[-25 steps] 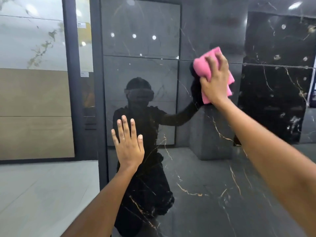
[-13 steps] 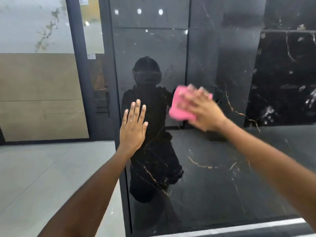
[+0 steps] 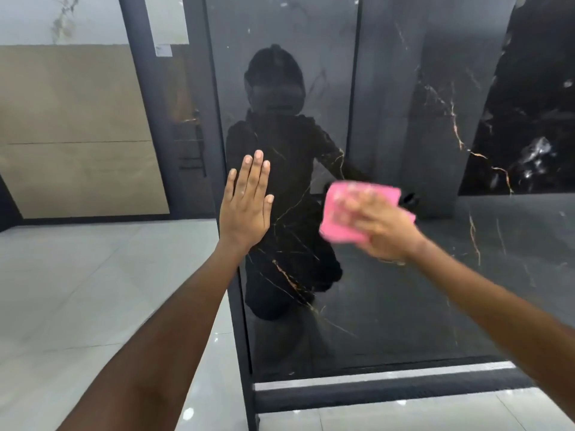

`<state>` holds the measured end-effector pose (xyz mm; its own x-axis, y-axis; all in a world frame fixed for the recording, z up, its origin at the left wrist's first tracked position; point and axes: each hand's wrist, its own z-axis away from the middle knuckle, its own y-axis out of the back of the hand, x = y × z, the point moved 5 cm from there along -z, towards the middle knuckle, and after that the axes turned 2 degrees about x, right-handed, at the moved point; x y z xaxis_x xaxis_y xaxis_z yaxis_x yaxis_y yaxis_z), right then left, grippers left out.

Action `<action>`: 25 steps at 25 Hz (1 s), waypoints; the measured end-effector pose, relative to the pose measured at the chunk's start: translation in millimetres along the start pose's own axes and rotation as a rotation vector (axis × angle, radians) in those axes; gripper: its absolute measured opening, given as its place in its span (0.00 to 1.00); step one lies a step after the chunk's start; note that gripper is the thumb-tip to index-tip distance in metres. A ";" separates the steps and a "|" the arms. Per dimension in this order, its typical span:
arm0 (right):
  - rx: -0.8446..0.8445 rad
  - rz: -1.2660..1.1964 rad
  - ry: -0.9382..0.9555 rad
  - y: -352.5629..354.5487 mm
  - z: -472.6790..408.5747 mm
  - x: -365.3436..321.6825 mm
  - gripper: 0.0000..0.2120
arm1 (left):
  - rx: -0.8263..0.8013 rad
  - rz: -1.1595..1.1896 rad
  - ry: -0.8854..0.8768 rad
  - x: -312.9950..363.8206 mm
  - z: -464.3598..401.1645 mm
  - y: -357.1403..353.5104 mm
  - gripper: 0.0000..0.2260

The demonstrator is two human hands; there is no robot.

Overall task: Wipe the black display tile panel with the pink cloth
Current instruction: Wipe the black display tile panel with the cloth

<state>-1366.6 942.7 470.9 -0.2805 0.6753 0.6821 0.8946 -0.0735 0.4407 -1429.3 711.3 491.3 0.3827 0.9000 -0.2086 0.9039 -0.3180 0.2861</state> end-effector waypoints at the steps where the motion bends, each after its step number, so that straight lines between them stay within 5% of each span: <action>1: 0.120 -0.028 -0.257 14.1 -15.1 26.9 0.28 | 0.002 -0.005 0.003 -0.1 -1.1 -0.6 0.27; 3: 0.251 -0.073 -0.528 13.2 -32.1 28.2 0.32 | 0.024 0.009 0.031 1.2 5.2 -2.4 0.26; 4: 0.246 -0.041 -0.488 -1.2 -31.7 2.8 0.33 | 0.039 0.026 0.043 3.2 14.8 -4.4 0.26; 8: -0.260 0.014 0.233 -76.3 43.4 -139.2 0.38 | -0.038 0.034 0.052 8.2 79.6 -19.7 0.24; 10: -0.302 0.013 0.385 -79.5 69.4 -138.1 0.41 | -0.089 -0.020 0.009 10.5 113.4 -28.5 0.24; 12: -0.111 -0.004 0.152 -63.8 57.9 -98.2 0.35 | -0.101 -0.061 0.013 10.9 127.1 -35.5 0.24; 15: 0.232 -0.083 -0.527 -42.2 32.9 -56.1 0.35 | -0.052 -0.042 0.049 11.4 127.4 -39.2 0.24; 16: 0.268 -0.072 -0.562 -49.5 26.9 -73.6 0.37 | -0.026 -0.038 0.041 12.5 129.1 -38.2 0.23; 21: -0.346 -0.068 0.395 -131.1 83.5 -257.3 0.41 | 0.021 -0.003 0.000 9.0 129.5 -36.3 0.23; 23: -0.326 -0.081 0.450 -127.4 110.3 -241.3 0.43 | 0.012 0.047 0.041 10.7 131.5 -36.3 0.23; 25: -0.151 -0.054 0.181 -108.1 95.7 -194.2 0.37 | -0.001 0.090 0.076 18.5 152.1 -40.5 0.24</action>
<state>-1375.5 889.7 234.9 -0.3967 0.5400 0.7423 0.8181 -0.1588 0.5527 -1429.8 695.5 333.6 0.4469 0.8878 -0.1103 0.8661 -0.3985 0.3019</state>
